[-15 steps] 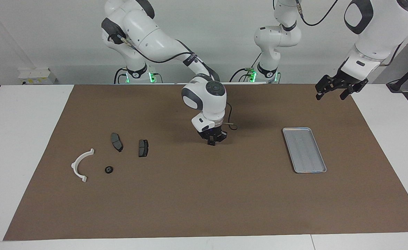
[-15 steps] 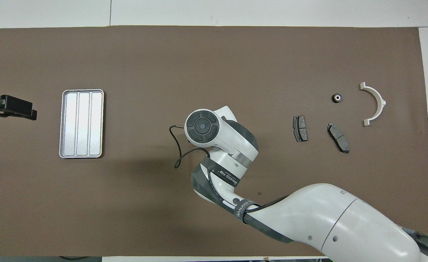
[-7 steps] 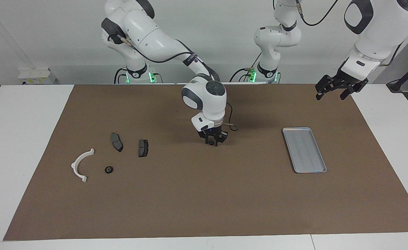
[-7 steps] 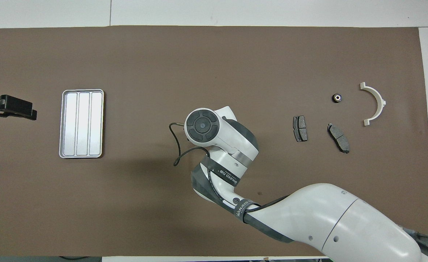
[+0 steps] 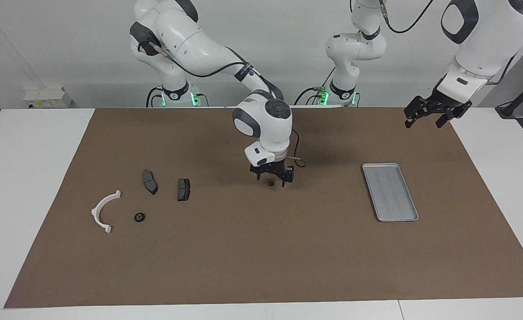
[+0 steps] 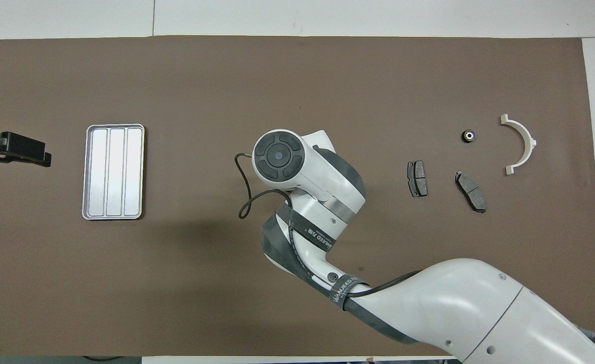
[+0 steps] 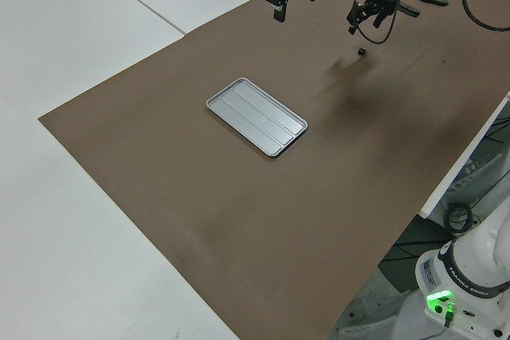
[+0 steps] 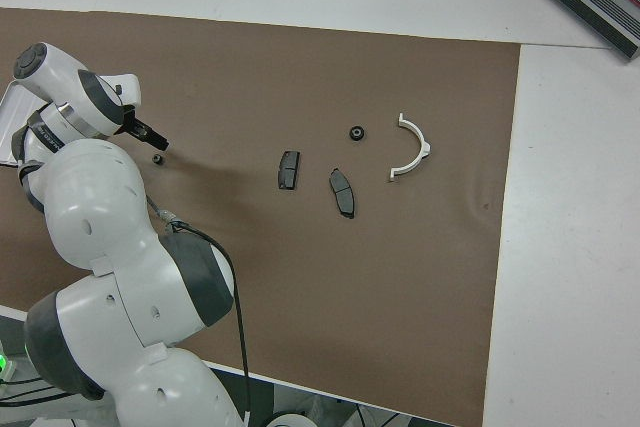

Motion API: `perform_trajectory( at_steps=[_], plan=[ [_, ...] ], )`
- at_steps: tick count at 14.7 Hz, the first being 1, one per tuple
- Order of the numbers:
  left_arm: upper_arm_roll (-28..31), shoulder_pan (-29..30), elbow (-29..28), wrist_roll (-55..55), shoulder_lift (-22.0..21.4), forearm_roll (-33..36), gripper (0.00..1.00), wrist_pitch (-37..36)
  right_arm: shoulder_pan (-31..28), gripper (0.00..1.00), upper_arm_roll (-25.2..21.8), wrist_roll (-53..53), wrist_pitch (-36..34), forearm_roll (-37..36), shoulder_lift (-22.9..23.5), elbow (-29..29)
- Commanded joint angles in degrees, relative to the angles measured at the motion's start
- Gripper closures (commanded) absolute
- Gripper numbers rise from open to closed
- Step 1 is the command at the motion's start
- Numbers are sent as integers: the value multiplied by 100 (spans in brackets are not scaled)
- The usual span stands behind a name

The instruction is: Pick bearing gear from pile to tray

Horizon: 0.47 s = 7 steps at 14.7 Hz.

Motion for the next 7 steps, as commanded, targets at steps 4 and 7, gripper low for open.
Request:
perform_trajectory(
  at_steps=[4, 7],
  plan=[
    [62, -68, -11, 34, -72, -34, 0, -85, -412, 0, 93, -521, -931, 153, -788, 85],
    [53, -59, -11, 34, -72, -34, 0, -85, -781, 0, 93, -1303, -1230, 409, -1096, 85]
  ],
)
